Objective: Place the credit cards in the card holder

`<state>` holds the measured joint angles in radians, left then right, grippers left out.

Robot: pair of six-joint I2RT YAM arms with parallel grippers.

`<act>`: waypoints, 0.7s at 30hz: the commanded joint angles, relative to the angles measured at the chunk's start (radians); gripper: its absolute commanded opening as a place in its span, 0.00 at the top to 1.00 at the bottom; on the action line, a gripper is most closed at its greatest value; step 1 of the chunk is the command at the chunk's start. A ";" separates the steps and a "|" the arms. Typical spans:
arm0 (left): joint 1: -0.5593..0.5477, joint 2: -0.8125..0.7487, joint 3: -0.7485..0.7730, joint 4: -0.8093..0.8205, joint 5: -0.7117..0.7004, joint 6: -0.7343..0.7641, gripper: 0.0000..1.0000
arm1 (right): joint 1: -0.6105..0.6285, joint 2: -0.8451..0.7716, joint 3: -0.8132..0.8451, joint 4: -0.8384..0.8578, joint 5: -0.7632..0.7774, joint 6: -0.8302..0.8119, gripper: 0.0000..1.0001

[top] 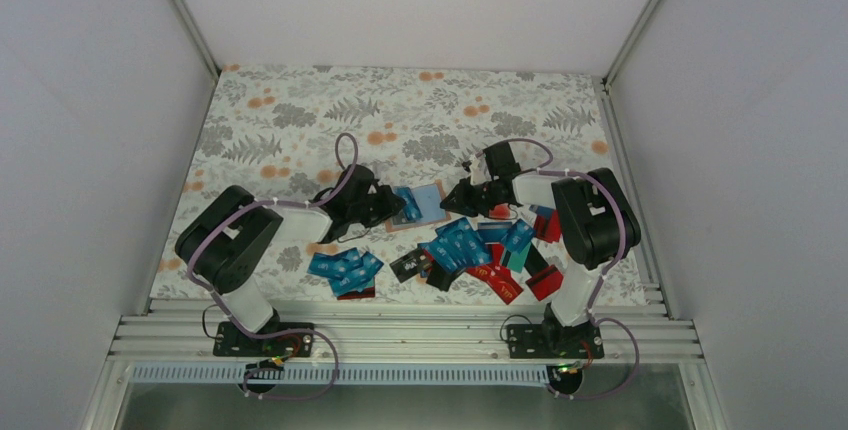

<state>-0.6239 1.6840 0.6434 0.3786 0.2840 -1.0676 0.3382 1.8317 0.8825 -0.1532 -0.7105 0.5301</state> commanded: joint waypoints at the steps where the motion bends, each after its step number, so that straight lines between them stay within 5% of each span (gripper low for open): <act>1: 0.004 0.014 -0.028 0.068 0.017 -0.039 0.98 | 0.006 0.017 -0.027 -0.003 0.009 -0.009 0.83; 21: -0.013 0.086 -0.014 0.107 0.092 -0.098 0.98 | 0.007 0.021 -0.028 -0.008 0.008 -0.012 0.83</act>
<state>-0.6266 1.7512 0.6228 0.4942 0.3431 -1.1492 0.3378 1.8317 0.8780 -0.1455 -0.7132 0.5301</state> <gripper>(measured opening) 0.026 0.170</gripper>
